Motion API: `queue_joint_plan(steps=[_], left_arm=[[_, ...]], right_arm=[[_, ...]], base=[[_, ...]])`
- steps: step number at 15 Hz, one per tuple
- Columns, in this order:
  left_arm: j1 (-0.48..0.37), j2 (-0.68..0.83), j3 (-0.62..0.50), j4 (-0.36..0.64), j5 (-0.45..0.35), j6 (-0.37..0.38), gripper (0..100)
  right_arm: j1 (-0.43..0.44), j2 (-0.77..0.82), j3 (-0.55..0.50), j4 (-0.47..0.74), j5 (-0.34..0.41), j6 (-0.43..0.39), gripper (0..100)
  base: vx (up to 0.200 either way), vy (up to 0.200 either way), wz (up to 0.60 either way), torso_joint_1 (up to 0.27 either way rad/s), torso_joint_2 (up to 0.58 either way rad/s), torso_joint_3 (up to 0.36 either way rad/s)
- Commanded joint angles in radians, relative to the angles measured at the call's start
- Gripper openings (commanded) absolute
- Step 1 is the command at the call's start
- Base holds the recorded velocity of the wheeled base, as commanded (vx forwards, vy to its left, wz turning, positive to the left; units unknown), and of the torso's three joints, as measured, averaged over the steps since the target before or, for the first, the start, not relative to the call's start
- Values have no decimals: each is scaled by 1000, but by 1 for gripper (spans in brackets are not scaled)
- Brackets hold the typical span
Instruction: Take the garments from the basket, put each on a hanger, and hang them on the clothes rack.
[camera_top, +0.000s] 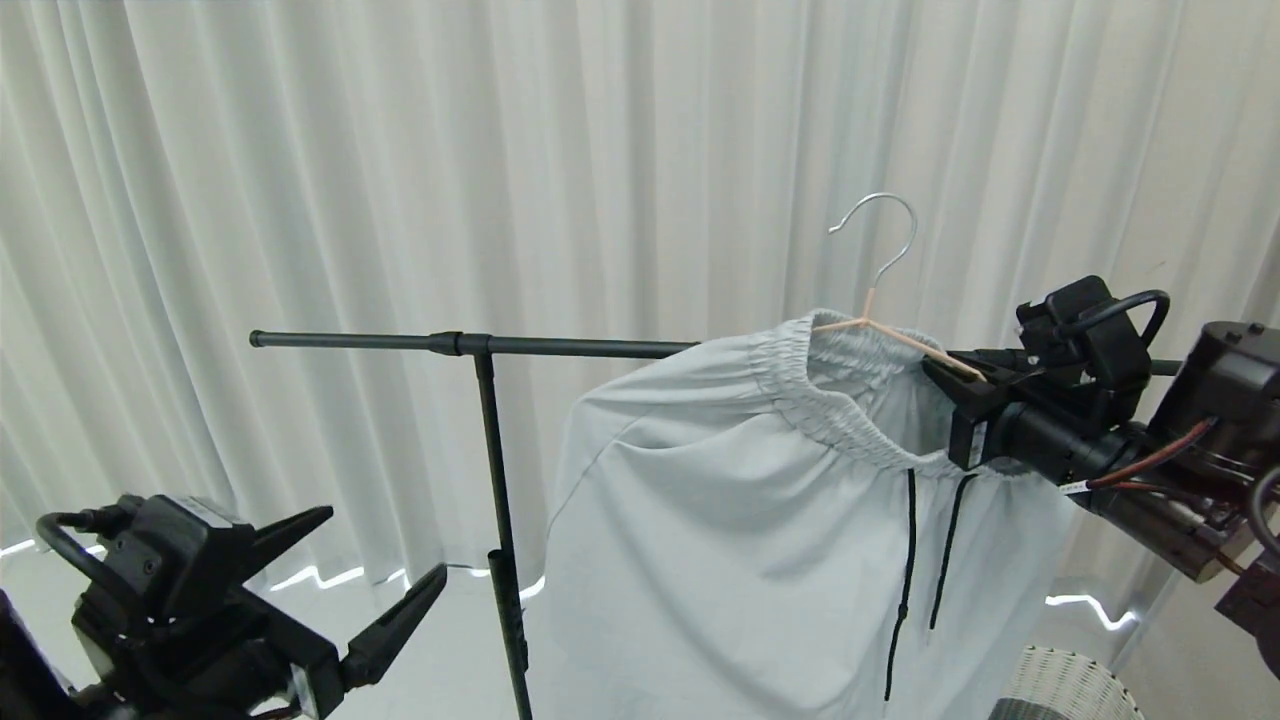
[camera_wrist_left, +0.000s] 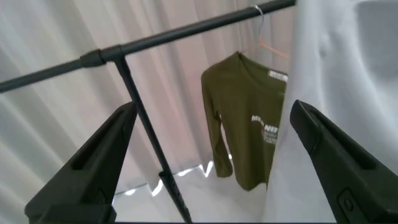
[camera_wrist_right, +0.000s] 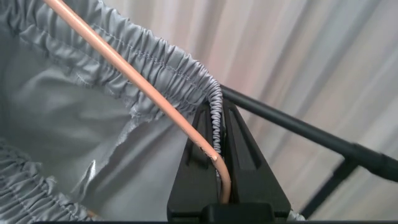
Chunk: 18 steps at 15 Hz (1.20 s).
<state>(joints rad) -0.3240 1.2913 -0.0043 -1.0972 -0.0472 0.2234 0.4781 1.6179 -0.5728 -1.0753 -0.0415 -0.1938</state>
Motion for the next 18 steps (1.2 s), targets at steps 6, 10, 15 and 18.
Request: queue_joint_plan(steps=[6,10,15,18], left_arm=[[134,-354,-108,594,61,-88,100],[138,-357,-106,594,58,-82,100],[145,-351,-118,594,58,-84,100],[154,-336,-122,594,58,-87,100]], right_arm=[[-56,-3,8,156,-172,-29,0],[-194,-4,117,173,-199,-157,0],[-246,-112,300,173,-201,-154,0],[-322,-173,390,173,-201,-154,0]], base=[[0,0,0,0,0,0],[0,0,0,0,0,0],[0,0,0,0,0,0],[0,0,0,0,0,0]])
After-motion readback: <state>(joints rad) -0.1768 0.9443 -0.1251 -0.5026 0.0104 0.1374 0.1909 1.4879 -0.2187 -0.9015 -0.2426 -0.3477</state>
